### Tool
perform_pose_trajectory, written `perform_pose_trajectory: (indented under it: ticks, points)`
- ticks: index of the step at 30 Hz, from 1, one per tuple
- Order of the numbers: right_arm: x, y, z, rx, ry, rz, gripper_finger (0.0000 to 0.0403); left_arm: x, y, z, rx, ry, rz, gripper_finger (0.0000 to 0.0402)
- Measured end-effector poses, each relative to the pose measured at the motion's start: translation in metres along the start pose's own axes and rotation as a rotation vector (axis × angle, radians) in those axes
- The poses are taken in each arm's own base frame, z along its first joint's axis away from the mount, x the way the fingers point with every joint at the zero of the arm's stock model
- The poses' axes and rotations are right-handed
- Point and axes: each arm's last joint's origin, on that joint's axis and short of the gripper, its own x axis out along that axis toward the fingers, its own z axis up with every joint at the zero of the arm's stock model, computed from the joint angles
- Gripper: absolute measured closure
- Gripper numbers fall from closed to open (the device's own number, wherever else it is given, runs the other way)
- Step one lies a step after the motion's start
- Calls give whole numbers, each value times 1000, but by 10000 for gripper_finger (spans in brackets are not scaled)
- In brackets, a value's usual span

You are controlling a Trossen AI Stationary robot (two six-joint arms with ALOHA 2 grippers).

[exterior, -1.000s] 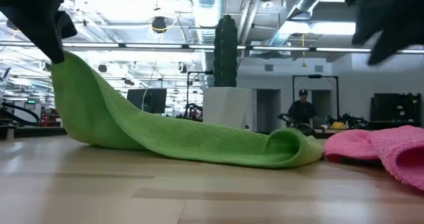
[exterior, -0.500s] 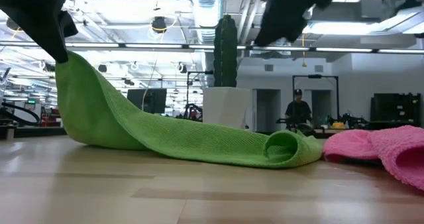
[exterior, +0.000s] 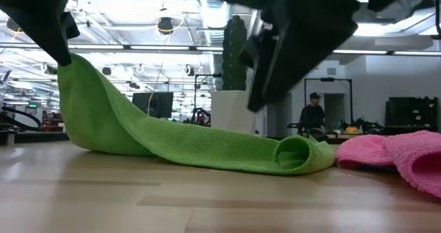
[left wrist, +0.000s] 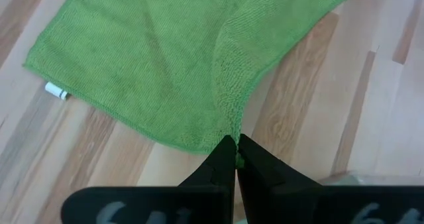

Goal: Fold microfiber towels
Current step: Fold the green microfiber cloth

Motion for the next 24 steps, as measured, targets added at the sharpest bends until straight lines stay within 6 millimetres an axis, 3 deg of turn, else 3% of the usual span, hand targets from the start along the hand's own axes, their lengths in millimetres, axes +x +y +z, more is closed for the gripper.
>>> perform_pose_trajectory:
  ticks: [7,24]
  points:
    - [19,3,-12,40,143,9,193,0,0,0,2,0,1,401]
    - [19,-1,-16,182,181,-53,223,0,0,0,7,-9,6,401]
